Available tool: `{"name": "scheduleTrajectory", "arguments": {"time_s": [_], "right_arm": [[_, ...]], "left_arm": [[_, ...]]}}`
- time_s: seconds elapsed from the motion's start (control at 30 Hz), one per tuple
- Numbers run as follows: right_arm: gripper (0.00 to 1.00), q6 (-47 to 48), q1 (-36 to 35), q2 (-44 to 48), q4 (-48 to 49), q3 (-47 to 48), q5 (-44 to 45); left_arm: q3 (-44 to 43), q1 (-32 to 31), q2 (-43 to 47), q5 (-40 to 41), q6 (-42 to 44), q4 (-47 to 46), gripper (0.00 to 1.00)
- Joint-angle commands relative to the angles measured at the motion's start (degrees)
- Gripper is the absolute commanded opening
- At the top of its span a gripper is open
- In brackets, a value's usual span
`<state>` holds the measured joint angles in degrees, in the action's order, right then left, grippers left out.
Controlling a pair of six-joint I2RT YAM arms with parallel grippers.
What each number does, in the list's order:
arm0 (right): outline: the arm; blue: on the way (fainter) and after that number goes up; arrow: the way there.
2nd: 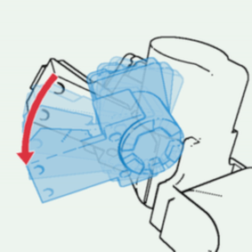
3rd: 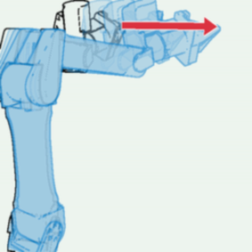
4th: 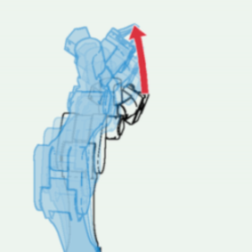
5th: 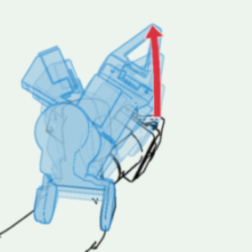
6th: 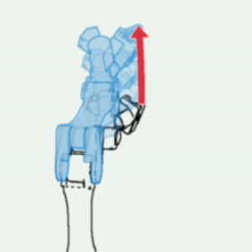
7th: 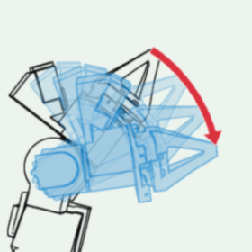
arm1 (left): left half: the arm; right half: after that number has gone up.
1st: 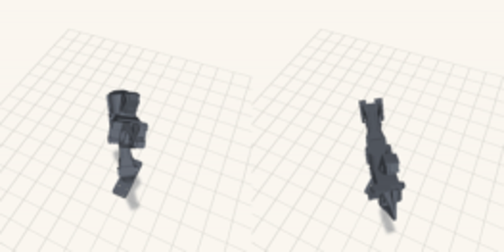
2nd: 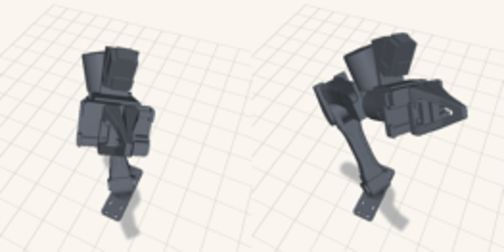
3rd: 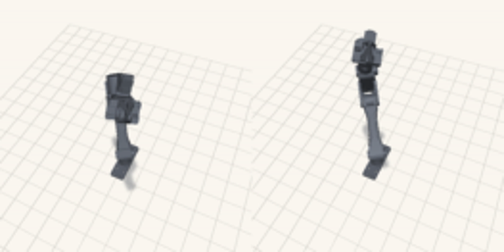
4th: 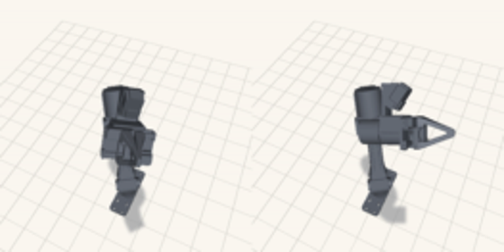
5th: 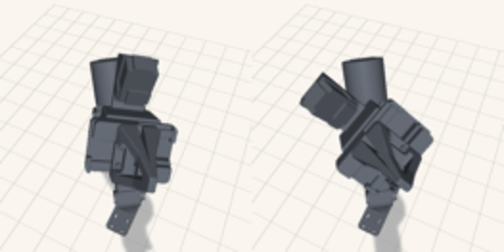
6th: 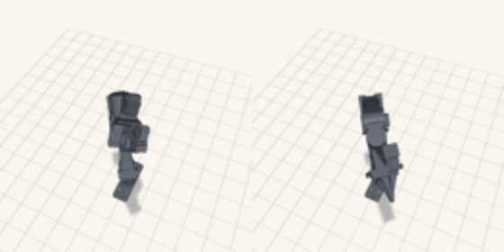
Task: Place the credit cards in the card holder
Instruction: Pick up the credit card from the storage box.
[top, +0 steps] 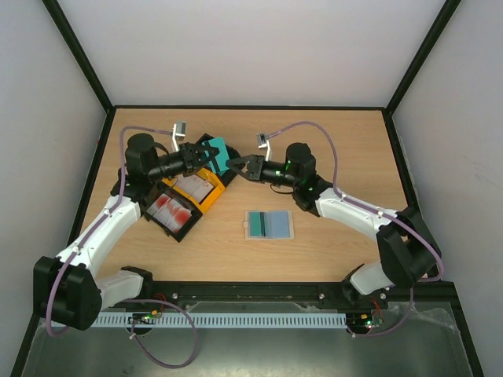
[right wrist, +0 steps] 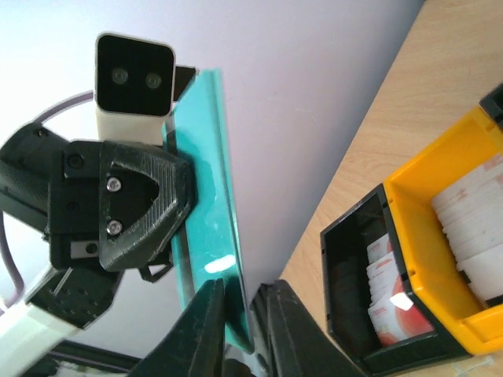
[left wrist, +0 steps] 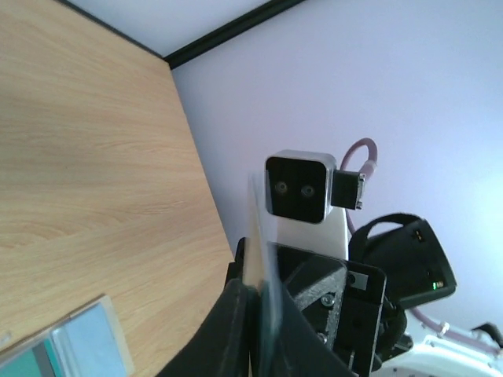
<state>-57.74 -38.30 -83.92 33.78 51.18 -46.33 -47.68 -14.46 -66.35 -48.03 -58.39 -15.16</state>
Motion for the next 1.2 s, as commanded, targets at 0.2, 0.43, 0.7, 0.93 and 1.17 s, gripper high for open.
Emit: {"name": "scheduleTrajectory", "arguments": {"time_s": [0.2,0.43,0.7,0.93,1.17], "right_arm": [[0.53,0.0,0.1,4.5,1.0,-0.4,2.1],[0.51,0.1,0.1,3.5,-1.9,4.6,2.1],[0.41,0.3,0.5,5.3,-5.0,5.2,3.9],[0.40,-2.3,1.6,10.8,-1.0,-0.5,9.4],[0.38,-1.4,1.6,9.9,0.8,-0.3,2.6]], "left_arm": [[-2.0,-0.5,3.0,-7.6,5.3,-1.6,0.03],[-3.0,-2.9,4.3,-12.9,11.9,0.3,0.03],[-3.1,-4.2,6.5,-12.9,17.1,2.2,0.03],[-2.6,-4.2,7.0,-11.2,18.2,3.6,0.03],[-2.8,-4.2,6.6,-10.9,17.8,3.6,0.03]]}}
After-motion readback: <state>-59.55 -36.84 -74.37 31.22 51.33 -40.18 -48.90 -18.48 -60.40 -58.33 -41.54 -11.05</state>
